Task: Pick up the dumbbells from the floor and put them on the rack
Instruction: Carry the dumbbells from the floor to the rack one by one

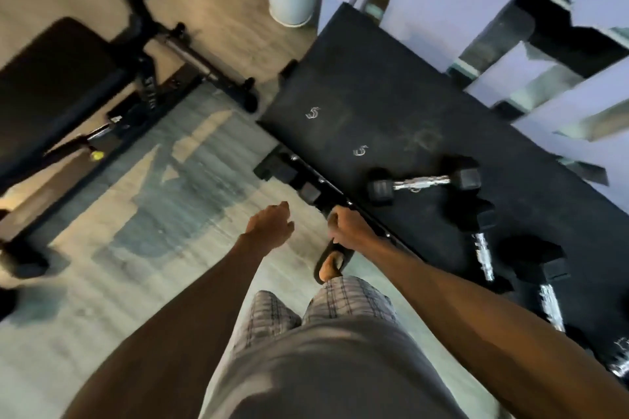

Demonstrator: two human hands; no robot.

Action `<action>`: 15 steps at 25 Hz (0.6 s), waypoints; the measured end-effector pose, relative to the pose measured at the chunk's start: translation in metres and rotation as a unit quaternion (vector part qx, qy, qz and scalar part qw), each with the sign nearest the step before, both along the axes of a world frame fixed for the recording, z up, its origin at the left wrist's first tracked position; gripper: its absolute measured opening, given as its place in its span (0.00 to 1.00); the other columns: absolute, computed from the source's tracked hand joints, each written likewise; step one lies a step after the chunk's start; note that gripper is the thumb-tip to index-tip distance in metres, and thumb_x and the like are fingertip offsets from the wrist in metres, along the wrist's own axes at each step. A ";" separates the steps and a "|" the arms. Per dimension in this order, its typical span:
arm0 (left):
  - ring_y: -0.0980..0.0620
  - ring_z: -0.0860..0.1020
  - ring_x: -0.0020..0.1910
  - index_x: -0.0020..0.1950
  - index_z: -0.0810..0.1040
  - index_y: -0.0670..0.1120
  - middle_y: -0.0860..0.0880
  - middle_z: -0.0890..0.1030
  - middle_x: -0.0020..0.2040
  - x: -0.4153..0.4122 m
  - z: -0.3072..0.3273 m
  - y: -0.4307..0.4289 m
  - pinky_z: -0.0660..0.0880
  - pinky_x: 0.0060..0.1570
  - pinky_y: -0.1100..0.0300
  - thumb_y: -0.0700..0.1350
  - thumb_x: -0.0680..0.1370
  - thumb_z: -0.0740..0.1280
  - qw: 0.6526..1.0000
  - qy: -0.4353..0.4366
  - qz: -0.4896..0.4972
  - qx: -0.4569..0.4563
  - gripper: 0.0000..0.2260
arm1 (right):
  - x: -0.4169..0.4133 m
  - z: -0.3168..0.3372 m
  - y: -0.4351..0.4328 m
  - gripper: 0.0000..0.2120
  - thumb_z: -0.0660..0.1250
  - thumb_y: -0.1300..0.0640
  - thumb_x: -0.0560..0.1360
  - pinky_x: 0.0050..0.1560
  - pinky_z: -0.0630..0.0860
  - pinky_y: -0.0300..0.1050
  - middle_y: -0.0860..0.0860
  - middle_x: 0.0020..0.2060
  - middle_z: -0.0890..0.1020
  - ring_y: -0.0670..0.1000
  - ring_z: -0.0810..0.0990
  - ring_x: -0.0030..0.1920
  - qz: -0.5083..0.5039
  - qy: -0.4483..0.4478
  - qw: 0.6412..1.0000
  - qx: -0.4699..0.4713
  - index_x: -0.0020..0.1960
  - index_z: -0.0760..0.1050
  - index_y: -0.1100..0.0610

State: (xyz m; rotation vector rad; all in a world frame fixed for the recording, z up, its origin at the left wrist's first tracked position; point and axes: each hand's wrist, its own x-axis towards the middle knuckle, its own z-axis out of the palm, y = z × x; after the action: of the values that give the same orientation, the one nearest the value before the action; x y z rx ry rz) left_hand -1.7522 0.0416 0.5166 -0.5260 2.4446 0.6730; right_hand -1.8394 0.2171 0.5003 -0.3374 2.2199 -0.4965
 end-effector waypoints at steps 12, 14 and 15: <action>0.42 0.79 0.54 0.59 0.74 0.42 0.42 0.81 0.56 0.418 -0.023 -0.125 0.76 0.51 0.52 0.49 0.79 0.63 0.908 -0.093 0.404 0.063 0.13 | 0.257 0.009 -0.246 0.09 0.56 0.56 0.79 0.48 0.76 0.51 0.58 0.50 0.81 0.60 0.79 0.50 0.485 0.024 0.874 0.020 0.51 0.74 0.58; 0.42 0.79 0.54 0.59 0.75 0.42 0.41 0.81 0.56 0.465 -0.025 -0.123 0.76 0.51 0.53 0.48 0.80 0.64 0.878 -0.088 0.465 0.073 0.12 | 0.296 0.008 -0.280 0.10 0.56 0.56 0.79 0.50 0.75 0.51 0.59 0.51 0.82 0.61 0.79 0.51 0.541 0.024 0.841 0.015 0.51 0.74 0.59; 0.42 0.79 0.54 0.59 0.75 0.42 0.41 0.81 0.56 0.486 -0.026 -0.123 0.75 0.51 0.53 0.48 0.80 0.64 0.863 -0.087 0.491 0.080 0.12 | 0.314 0.006 -0.297 0.10 0.56 0.56 0.79 0.50 0.74 0.50 0.60 0.51 0.82 0.61 0.79 0.52 0.567 0.022 0.823 0.013 0.50 0.74 0.59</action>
State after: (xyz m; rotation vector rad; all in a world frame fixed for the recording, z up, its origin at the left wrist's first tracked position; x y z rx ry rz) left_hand -1.2664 -0.0813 0.4909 -1.7118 1.7937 1.1276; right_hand -1.5253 -0.0798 0.5064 -1.5183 1.6480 0.2090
